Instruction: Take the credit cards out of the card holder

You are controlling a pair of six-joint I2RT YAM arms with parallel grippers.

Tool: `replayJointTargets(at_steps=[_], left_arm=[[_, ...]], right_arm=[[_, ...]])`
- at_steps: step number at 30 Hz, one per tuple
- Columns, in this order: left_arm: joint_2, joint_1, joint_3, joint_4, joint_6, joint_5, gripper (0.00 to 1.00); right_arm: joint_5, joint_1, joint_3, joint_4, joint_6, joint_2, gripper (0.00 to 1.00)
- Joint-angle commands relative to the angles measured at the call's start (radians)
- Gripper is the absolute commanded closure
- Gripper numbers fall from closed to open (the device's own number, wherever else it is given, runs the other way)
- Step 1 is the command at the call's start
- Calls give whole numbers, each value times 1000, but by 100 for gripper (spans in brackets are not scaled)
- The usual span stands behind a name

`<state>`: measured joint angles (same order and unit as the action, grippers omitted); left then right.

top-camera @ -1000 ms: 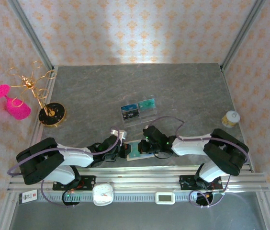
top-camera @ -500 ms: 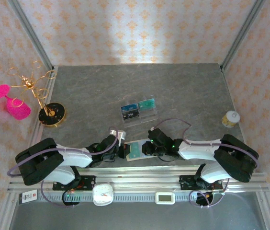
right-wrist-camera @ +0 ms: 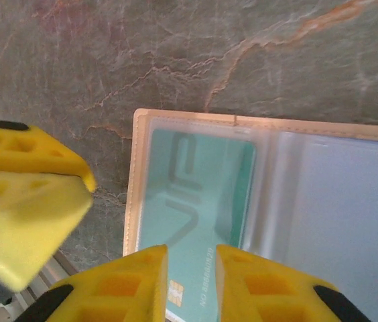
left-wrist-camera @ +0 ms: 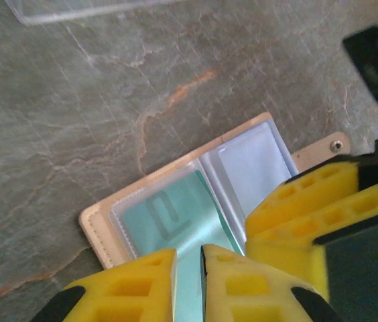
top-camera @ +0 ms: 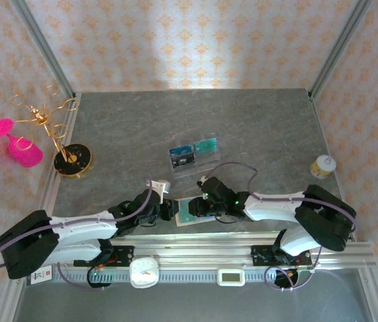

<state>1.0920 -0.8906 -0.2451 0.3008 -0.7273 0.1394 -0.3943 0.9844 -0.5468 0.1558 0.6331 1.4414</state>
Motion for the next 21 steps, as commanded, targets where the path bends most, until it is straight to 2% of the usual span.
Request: replayJointTargets(at_steps=[1,6,21], left_arm=[[-58,-6,-21,-91,20,-87,80],[-96,-4,-18,-113,20,-106,79],[-68,-3,-19,-96,19,-81,80]], right_arm=[[5,11,-31,18,-25,32,76],[40,16,-23,-1,-4,54,78],[162,48,-25,-90,25,44,77]])
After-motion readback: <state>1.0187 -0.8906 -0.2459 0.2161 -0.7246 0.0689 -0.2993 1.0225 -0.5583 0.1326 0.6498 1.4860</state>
